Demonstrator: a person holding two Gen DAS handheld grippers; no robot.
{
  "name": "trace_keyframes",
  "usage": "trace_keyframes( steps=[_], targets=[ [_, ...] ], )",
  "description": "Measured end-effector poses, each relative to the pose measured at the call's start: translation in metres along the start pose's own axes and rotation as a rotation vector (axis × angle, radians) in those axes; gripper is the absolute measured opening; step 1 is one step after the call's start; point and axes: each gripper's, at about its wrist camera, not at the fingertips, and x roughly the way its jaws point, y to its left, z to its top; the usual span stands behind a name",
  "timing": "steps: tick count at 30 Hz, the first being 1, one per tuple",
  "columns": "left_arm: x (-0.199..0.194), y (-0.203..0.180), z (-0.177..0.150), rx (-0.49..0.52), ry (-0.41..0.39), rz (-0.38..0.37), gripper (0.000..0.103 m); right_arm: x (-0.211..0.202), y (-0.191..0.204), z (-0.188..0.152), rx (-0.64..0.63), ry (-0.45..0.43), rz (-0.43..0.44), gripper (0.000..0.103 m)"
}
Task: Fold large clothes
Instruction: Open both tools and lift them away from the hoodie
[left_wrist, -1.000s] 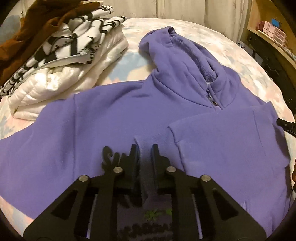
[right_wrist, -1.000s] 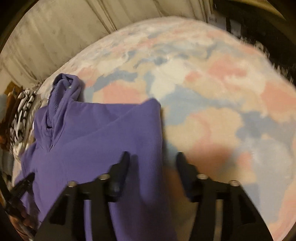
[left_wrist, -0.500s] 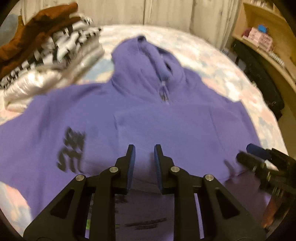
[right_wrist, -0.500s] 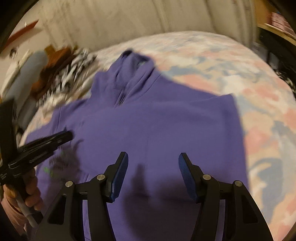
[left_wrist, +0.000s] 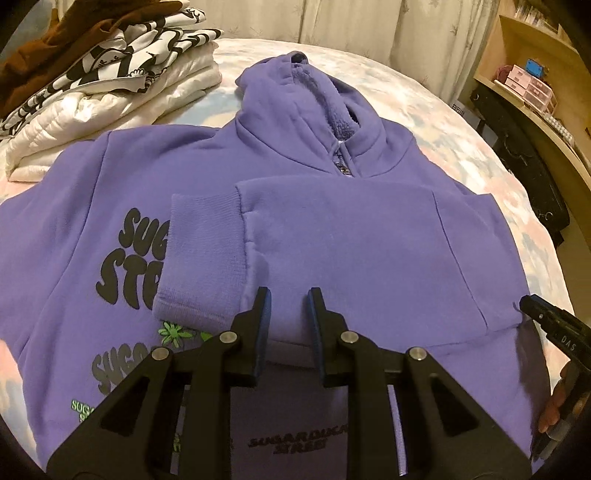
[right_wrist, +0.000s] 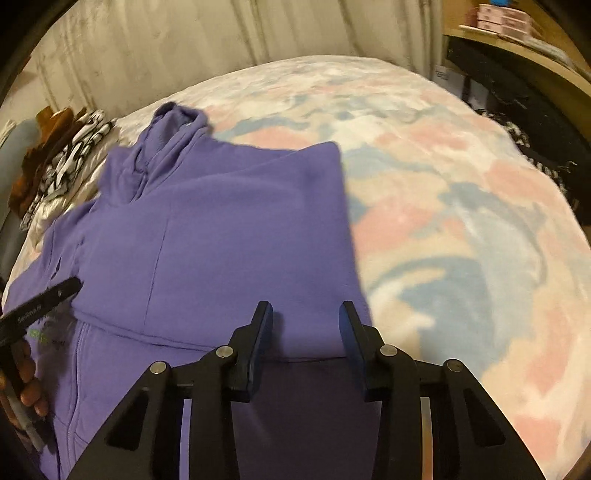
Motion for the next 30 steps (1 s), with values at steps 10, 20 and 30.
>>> trace_keyframes(
  steps=[10,20,30],
  targets=[
    [-0.019,-0.015,-0.004,0.024,0.018,0.043,0.033,-0.016,-0.013,-0.002,0.071,0.007,0.018,0.046],
    [-0.059,-0.024,-0.027,0.039,0.015,0.078,0.034,-0.069,0.0,-0.028,0.087,-0.009,0.045,0.047],
    [-0.117,-0.028,-0.063,0.03,-0.002,0.087,0.034,-0.121,0.017,-0.08,0.082,0.002,0.062,0.052]
  ],
)
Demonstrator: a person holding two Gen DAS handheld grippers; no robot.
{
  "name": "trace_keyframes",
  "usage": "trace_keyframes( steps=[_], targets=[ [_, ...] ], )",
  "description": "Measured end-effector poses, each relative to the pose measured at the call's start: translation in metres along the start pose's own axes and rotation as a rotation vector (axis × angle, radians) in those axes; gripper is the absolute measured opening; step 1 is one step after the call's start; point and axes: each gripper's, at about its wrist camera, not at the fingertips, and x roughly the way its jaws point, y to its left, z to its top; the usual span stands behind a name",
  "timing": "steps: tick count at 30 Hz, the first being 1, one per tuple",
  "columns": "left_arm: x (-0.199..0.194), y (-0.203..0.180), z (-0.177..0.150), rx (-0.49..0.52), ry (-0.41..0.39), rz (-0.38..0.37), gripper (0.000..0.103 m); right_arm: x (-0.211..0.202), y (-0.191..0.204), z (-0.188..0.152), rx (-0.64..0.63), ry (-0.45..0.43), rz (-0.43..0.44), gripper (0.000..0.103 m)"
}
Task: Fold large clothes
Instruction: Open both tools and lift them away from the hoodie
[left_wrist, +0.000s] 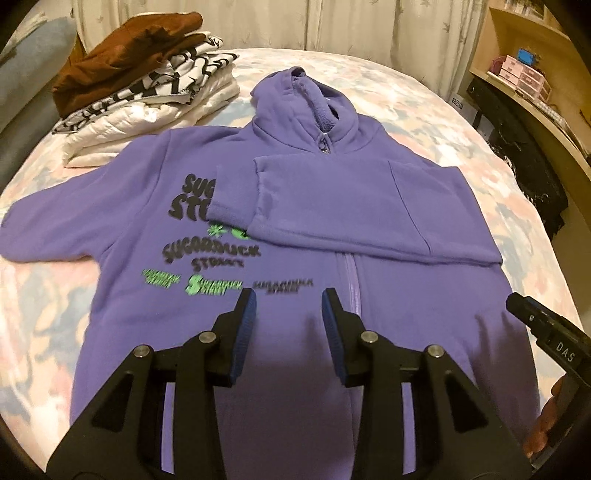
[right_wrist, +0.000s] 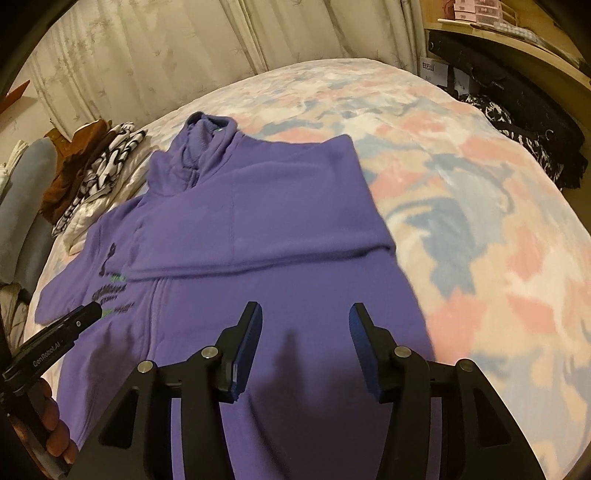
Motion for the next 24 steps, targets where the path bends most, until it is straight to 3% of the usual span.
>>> trace_keyframes(
  steps=[3,15,20,24],
  targets=[
    [-0.013,0.0,-0.012,0.005,0.009,0.006,0.034,-0.013,0.001,-0.018,0.008,0.005,0.006,0.057],
    [-0.07,0.019,-0.071,0.019,0.033,0.015,0.035,-0.065,0.003,-0.101,0.014,0.043,0.026,0.057],
    [-0.102,0.044,-0.076,0.001,0.006,0.032,0.044,-0.102,0.035,-0.119,-0.047,0.011,0.036,0.057],
    [-0.128,0.068,-0.074,-0.014,-0.031,0.044,0.045,-0.131,0.078,-0.123,-0.107,-0.019,0.061,0.06]
  ],
)
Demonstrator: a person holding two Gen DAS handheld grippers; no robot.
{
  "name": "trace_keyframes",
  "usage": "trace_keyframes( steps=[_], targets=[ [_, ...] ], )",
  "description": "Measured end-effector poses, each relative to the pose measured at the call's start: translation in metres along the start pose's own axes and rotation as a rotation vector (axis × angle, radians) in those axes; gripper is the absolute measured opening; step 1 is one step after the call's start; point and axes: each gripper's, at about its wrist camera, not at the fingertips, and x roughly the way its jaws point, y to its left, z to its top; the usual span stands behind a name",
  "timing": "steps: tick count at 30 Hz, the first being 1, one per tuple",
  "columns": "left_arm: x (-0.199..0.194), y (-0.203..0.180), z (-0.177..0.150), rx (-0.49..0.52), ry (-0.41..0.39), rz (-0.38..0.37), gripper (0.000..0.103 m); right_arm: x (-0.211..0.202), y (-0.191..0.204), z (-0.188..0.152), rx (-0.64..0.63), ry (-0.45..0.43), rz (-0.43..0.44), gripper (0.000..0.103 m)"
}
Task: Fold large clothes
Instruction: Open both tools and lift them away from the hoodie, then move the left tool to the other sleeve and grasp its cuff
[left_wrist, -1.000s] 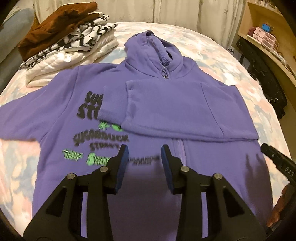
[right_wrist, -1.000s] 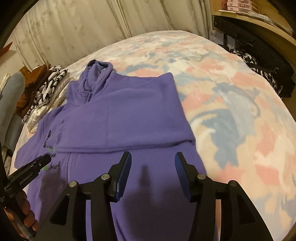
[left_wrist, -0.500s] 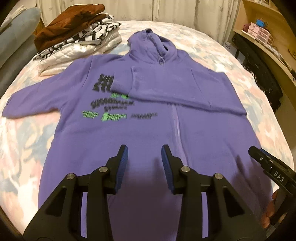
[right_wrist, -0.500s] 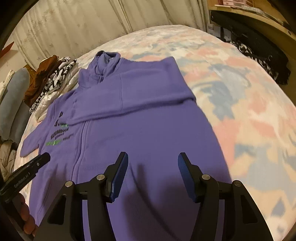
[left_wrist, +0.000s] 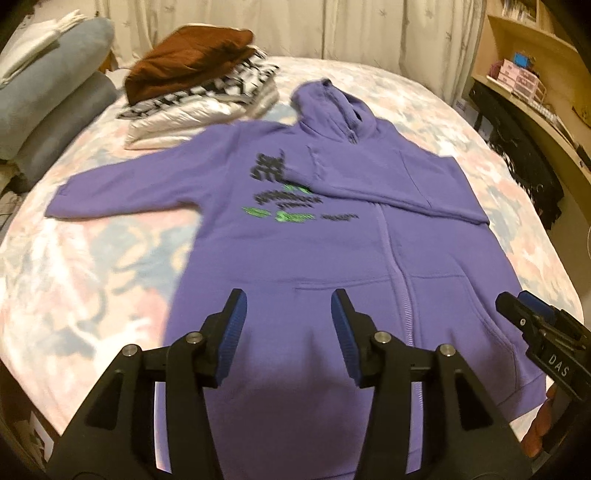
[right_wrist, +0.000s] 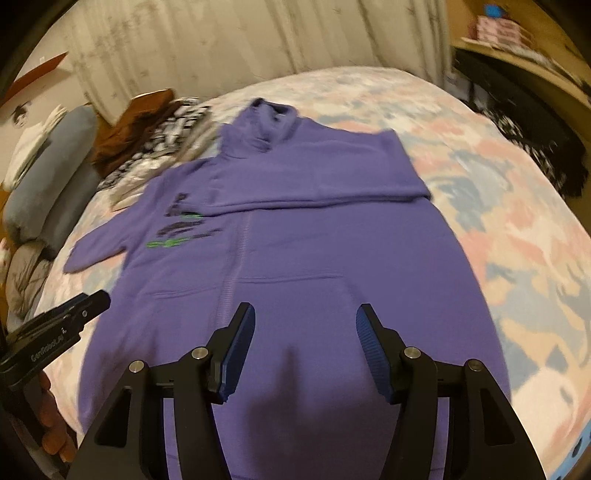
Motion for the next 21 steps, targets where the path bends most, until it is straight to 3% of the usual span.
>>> trace_keyframes(
  steps=[11,16,21],
  targets=[
    [-0.04,0.107,0.021,-0.124,-0.088,0.048,0.053,-0.038,0.144,0.029,-0.169,-0.076,0.105,0.064],
    [-0.03,0.152,0.028,-0.181,-0.096,0.039,0.053,-0.026,0.205,0.05,-0.238,-0.109,0.134,0.064],
    [-0.009,0.205,0.038,-0.231,-0.112,-0.019,0.053,0.002,0.253,0.064,-0.305,-0.116,0.141,0.063]
  ],
)
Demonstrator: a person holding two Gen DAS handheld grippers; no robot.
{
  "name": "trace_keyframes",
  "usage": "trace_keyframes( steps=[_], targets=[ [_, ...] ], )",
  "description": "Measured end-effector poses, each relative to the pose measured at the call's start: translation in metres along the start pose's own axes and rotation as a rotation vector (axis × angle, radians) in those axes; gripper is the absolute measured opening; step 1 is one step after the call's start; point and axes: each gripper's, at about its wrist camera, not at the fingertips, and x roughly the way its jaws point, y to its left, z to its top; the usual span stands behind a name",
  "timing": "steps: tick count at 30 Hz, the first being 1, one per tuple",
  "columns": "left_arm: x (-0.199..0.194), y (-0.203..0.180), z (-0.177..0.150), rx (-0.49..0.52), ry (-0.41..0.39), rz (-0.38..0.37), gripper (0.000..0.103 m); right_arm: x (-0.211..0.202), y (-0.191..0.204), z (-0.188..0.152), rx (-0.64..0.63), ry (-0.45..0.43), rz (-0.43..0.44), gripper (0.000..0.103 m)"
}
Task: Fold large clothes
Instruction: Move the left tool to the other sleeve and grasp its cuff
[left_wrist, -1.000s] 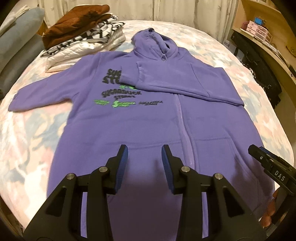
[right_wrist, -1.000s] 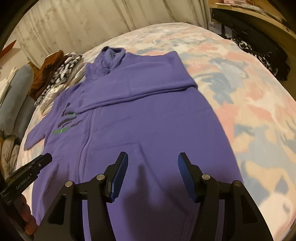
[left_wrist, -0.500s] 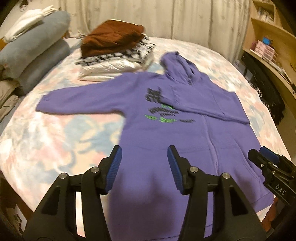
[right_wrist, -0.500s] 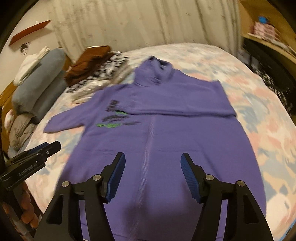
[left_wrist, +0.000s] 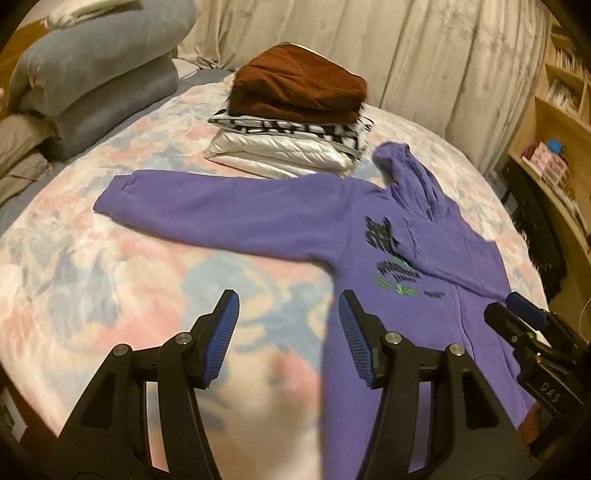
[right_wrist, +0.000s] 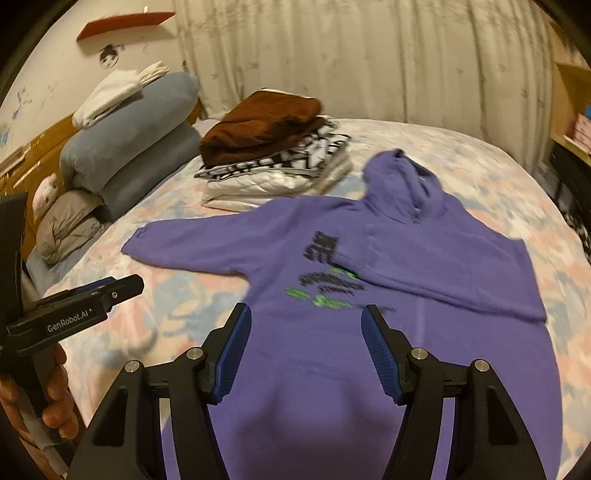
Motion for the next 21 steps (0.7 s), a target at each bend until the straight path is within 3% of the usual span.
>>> trace_keyframes(
  steps=[7,12,21],
  targets=[
    [0.059,0.095,0.029,-0.157,0.017,-0.071,0.053,0.085,0.036,0.039,-0.061,0.003,0.05,0.044],
    [0.102,0.163,0.045,-0.311,0.035,-0.07,0.053,0.167,0.061,0.073,-0.077,0.031,0.096,0.038],
    [0.168,0.235,0.065,-0.446,0.083,-0.035,0.053,0.298,0.086,0.106,-0.068,0.138,0.123,0.033]
  ],
)
